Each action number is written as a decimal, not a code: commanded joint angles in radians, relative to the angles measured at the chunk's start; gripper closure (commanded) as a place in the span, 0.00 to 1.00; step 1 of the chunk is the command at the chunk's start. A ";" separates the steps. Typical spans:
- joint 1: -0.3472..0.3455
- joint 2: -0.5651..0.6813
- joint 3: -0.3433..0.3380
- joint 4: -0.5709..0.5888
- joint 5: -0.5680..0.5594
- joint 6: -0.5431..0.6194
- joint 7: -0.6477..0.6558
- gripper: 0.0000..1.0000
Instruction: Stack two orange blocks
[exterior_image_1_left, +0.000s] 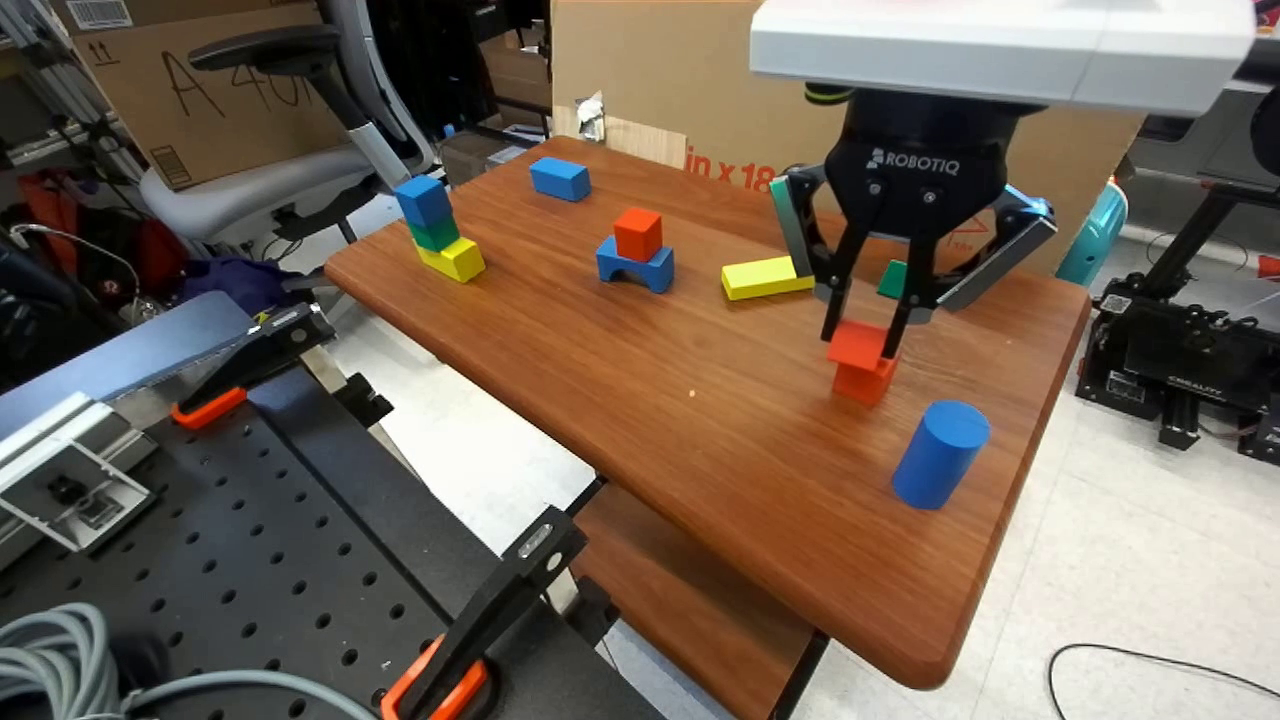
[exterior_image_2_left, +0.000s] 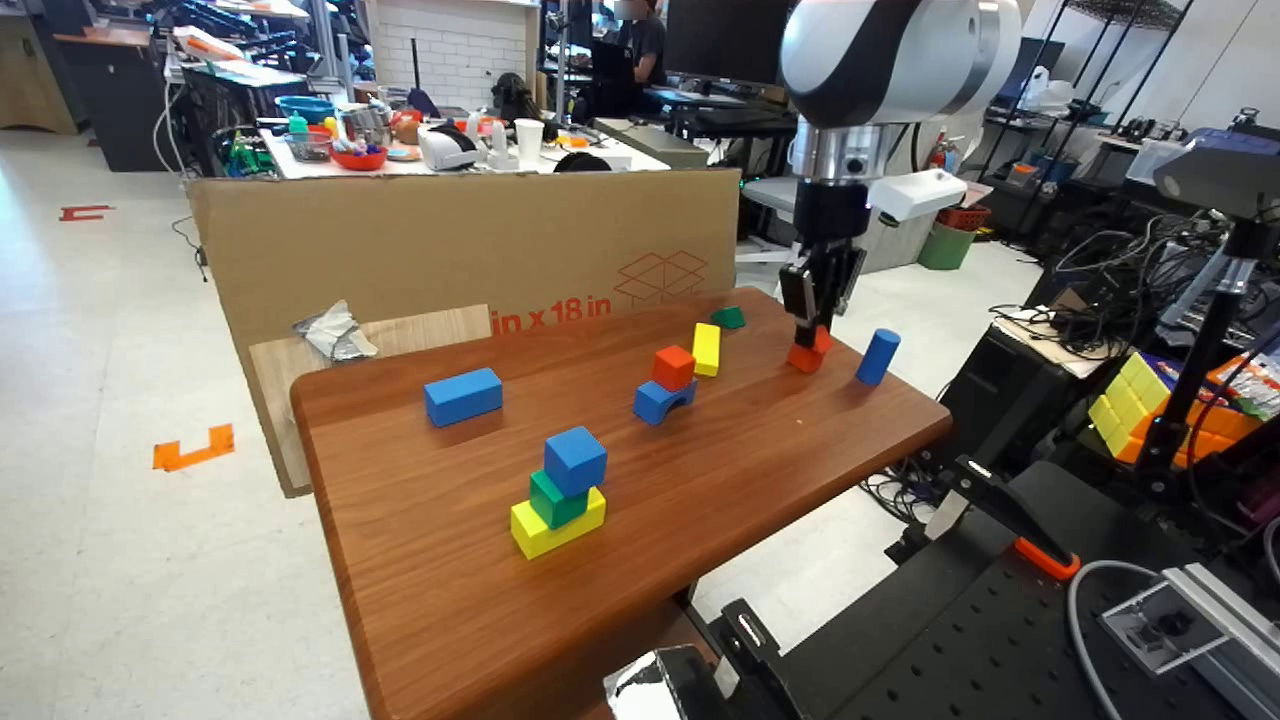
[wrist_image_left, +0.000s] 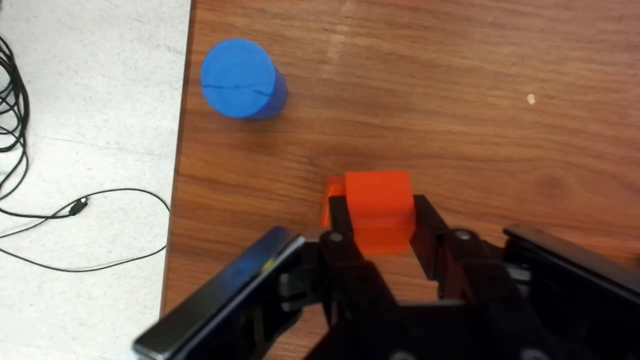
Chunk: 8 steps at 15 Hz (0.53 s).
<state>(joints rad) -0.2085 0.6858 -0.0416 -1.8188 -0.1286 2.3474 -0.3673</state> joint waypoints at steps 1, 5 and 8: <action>-0.003 0.016 0.003 0.034 0.005 -0.017 -0.006 0.92; -0.001 0.023 -0.002 0.044 0.000 -0.022 -0.004 0.92; 0.002 0.029 -0.006 0.048 -0.006 -0.024 -0.001 0.92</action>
<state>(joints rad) -0.2086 0.6909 -0.0433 -1.8071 -0.1287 2.3440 -0.3673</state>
